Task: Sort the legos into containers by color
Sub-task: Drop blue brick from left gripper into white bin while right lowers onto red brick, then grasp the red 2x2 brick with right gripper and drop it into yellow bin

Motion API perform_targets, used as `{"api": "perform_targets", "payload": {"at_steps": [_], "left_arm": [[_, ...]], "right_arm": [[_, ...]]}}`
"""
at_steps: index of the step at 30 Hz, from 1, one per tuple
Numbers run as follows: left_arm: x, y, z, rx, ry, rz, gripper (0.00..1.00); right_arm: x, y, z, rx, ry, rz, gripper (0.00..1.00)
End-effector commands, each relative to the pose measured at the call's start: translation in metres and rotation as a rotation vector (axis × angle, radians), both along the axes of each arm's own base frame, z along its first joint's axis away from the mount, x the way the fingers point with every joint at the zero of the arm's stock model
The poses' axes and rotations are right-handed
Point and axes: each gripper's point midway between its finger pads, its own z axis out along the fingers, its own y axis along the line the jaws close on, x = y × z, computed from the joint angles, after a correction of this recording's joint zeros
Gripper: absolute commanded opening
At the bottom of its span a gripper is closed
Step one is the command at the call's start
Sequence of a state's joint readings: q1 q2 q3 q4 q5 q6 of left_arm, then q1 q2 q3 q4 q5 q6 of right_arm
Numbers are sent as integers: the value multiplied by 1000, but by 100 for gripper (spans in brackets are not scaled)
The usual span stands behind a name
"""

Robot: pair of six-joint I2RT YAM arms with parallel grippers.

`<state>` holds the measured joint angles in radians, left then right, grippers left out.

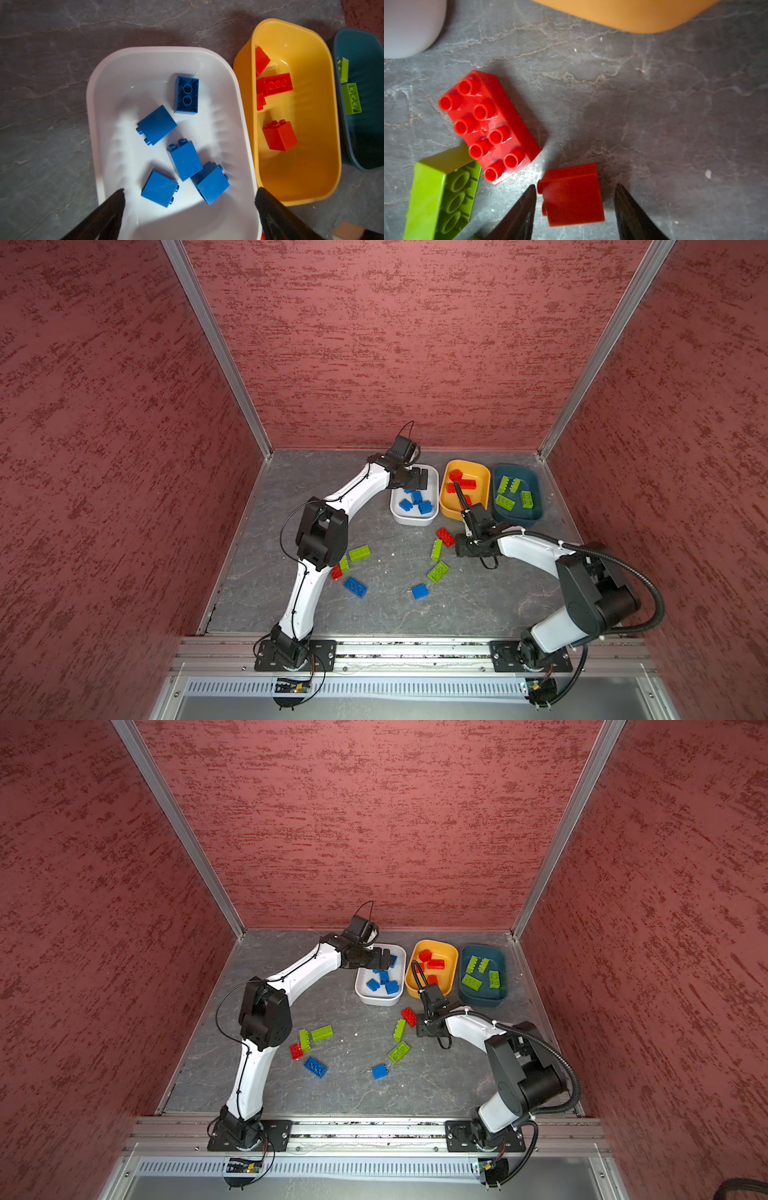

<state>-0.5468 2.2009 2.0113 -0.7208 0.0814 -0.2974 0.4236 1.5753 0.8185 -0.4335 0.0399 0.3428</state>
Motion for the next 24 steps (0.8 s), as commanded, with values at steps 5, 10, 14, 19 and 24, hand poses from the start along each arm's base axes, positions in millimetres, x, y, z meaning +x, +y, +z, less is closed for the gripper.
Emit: {"api": "perform_targets", "payload": {"at_steps": [5,10,14,19,24], "left_arm": [[-3,23,56,-24,-176,86,99],[-5,53,65,-6,-273,221,100],[-9,63,80,-55,-379,255,99],[-17,60,86,-136,-420,250,99],[-22,63,79,-142,-380,269,99]], "right_arm": [[-7,-1,-5,-60,32,19,51],[-8,-3,1,-66,18,5,38],[4,3,42,-8,-127,25,33],[43,12,114,116,-351,36,33],[99,0,128,116,-406,-44,34]]}}
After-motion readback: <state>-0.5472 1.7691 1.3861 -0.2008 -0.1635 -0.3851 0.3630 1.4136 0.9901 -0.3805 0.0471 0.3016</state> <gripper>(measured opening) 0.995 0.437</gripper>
